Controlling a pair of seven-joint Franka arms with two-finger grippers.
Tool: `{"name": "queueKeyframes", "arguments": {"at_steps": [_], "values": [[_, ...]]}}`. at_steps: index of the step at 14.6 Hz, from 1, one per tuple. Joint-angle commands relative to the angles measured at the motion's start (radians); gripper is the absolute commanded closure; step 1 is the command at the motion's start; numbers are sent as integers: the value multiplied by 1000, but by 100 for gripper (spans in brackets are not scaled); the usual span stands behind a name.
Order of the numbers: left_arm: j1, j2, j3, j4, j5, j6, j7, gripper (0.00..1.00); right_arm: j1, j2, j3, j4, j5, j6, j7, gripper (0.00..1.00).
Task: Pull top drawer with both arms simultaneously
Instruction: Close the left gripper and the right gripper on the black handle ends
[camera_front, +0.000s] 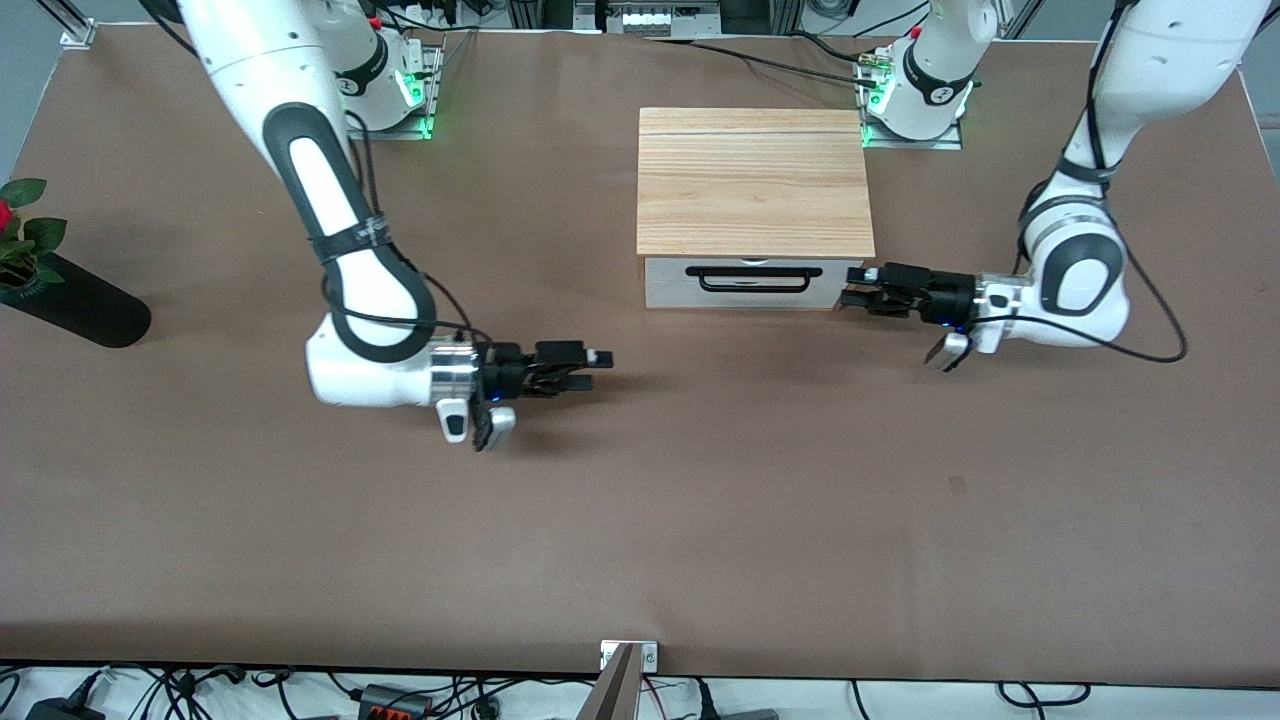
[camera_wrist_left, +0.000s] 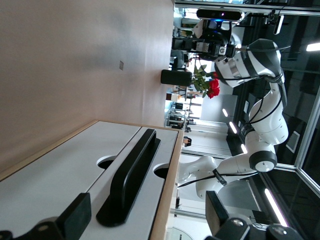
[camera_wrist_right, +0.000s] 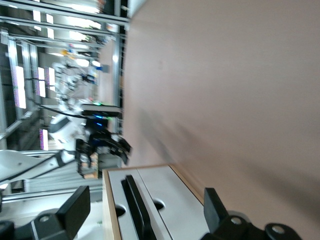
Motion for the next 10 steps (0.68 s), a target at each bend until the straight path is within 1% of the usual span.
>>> {"name": "queueKeyframes", "arguments": {"at_steps": [1,2,4,5,7,8,9,10], "values": [[0,57,-20,4,-67,5,92,8,47,-20,-3,-67,135,23,-160,0],[-2,83,-21,2,-91,5,147,16,64,-4,-3,-72,163,17,-203,0],[-2,126,-38,4,-119,5,215,24,99,11,-3,-72,225,16,-241,0],[-2,133,-38,4,-122,4,225,31,116,17,-3,-72,267,14,-266,0],[0,132,-41,2,-122,-1,226,50,145,32,-3,-72,328,2,-309,0],[-2,132,-44,1,-122,-4,223,54,154,45,-3,-72,362,-13,-336,0],[-2,132,-46,1,-122,-3,219,59,161,54,-3,-72,405,-20,-367,0],[-2,132,-46,-2,-120,-4,216,67,174,62,-3,-73,448,-20,-392,0]]}}
